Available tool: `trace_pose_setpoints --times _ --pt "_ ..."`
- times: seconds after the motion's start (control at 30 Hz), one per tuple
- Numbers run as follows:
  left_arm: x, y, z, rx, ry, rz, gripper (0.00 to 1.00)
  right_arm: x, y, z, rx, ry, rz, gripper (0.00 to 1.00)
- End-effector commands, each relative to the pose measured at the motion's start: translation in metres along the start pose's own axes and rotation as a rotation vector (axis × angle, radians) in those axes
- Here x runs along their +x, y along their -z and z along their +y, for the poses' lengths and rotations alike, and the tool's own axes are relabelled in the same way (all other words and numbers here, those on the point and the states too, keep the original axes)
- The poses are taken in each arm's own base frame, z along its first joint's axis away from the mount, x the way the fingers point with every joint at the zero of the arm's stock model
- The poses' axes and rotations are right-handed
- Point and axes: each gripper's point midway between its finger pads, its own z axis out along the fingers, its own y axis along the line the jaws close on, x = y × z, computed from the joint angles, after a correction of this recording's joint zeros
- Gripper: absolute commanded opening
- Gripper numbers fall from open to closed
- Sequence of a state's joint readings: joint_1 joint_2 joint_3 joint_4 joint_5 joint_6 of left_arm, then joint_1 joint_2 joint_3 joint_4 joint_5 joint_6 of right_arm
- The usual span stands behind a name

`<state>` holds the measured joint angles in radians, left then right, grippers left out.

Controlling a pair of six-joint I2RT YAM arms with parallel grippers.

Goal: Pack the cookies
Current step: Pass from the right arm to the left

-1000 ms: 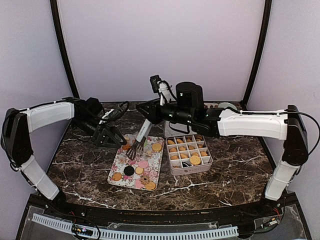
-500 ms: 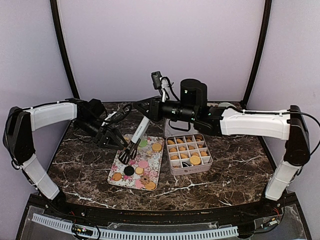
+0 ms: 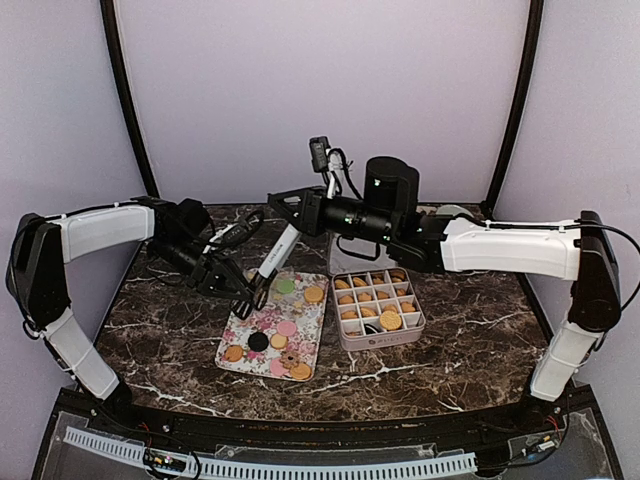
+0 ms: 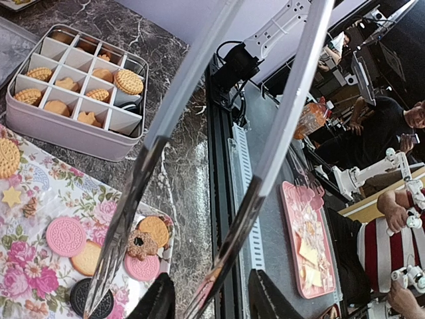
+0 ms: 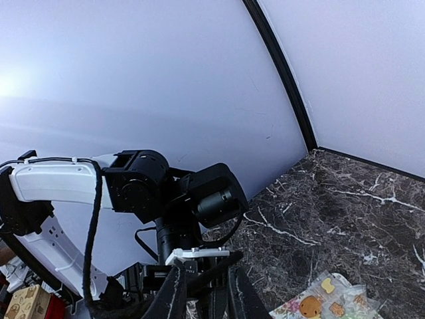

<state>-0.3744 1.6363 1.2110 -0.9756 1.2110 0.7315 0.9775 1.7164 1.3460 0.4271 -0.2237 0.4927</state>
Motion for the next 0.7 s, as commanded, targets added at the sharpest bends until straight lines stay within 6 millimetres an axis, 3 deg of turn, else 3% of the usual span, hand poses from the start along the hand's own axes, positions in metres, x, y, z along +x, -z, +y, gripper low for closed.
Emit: trace_pose_setpoints --times 0.0,0.07,0.1,0.17,0.3,0.43,0.5,0.67 --pt "-0.002 0.001 -0.015 0.035 -0.020 -0.012 0.35 -0.038 0.012 0.015 -0.031 0.009 -0.119 0.00" --pt "-0.004 0.001 -0.019 0.052 -0.020 -0.019 0.25 -0.039 0.013 0.014 -0.029 0.003 -0.124 0.01" --pt "-0.005 0.001 -0.019 0.057 -0.020 -0.022 0.16 -0.039 0.014 0.013 -0.028 -0.003 -0.127 0.08" --pt "-0.008 0.001 -0.021 0.062 -0.027 -0.027 0.00 -0.040 0.016 0.009 -0.029 -0.023 -0.126 0.34" --pt "-0.018 0.003 -0.025 0.070 -0.044 -0.050 0.00 -0.035 0.022 -0.002 -0.054 -0.096 -0.110 0.74" --pt "-0.032 0.007 -0.031 0.081 -0.064 -0.079 0.00 -0.021 0.035 -0.010 -0.052 -0.134 -0.084 0.87" --pt "-0.037 0.009 -0.033 0.081 -0.077 -0.094 0.00 -0.008 0.043 -0.018 -0.041 -0.161 -0.071 0.90" --pt "-0.044 0.010 -0.032 0.066 -0.096 -0.107 0.00 -0.004 0.069 -0.012 -0.093 -0.211 -0.097 0.93"
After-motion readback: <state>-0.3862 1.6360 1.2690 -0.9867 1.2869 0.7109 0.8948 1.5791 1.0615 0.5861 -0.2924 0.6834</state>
